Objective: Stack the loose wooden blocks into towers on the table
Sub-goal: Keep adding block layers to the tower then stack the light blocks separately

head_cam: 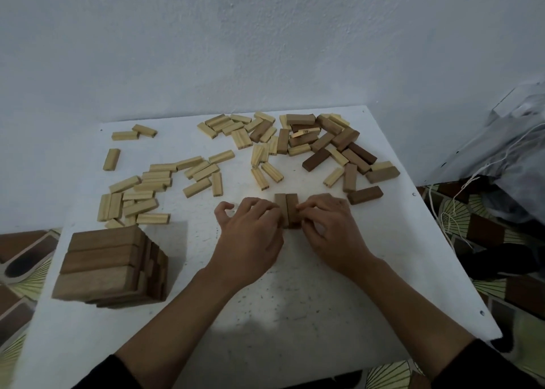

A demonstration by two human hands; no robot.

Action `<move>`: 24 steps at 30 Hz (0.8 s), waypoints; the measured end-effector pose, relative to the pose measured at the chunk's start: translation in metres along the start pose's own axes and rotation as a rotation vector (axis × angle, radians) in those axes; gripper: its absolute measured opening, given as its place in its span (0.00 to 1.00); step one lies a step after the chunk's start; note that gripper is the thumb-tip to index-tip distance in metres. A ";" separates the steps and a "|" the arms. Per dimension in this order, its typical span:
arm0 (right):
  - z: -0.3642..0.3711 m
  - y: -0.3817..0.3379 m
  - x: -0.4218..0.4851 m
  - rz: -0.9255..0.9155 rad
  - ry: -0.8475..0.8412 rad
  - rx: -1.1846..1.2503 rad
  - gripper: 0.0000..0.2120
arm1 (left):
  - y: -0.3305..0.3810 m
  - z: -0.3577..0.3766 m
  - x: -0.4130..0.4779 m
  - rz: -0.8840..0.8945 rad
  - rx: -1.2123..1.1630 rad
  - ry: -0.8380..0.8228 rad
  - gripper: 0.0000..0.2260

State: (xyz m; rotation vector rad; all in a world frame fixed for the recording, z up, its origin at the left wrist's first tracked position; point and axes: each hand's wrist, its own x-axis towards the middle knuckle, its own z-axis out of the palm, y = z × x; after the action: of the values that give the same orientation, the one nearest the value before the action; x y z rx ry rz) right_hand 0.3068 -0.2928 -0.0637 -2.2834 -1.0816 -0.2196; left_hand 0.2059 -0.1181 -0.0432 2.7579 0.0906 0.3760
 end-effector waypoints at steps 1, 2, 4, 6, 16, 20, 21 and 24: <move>0.001 -0.005 -0.002 -0.007 -0.029 0.031 0.13 | -0.002 -0.002 -0.005 -0.018 -0.013 0.001 0.06; 0.001 -0.009 -0.002 -0.016 -0.057 0.053 0.13 | -0.002 -0.003 -0.010 -0.033 -0.023 -0.010 0.09; 0.001 -0.015 0.002 -0.041 -0.091 0.087 0.14 | -0.004 -0.007 -0.020 -0.048 -0.013 -0.065 0.16; -0.002 -0.016 0.014 -0.040 -0.074 0.101 0.13 | -0.007 -0.008 -0.027 -0.039 0.024 -0.115 0.20; 0.004 0.011 0.066 0.247 -0.135 -0.312 0.20 | -0.012 -0.010 -0.033 -0.041 0.066 -0.130 0.18; 0.007 0.011 0.053 0.230 -0.064 -0.176 0.18 | -0.018 -0.011 -0.039 -0.059 0.070 -0.103 0.17; 0.006 0.008 0.049 0.226 -0.042 -0.135 0.17 | -0.019 -0.011 -0.041 -0.062 0.073 -0.096 0.17; 0.004 -0.007 0.032 0.196 0.004 -0.043 0.13 | -0.023 -0.012 -0.045 -0.083 0.082 -0.073 0.16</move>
State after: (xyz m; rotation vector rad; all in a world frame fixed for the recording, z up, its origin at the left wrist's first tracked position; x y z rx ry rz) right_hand 0.3217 -0.2657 -0.0517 -2.4077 -0.8511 -0.1702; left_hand 0.1595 -0.0980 -0.0519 2.8346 0.2052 0.2543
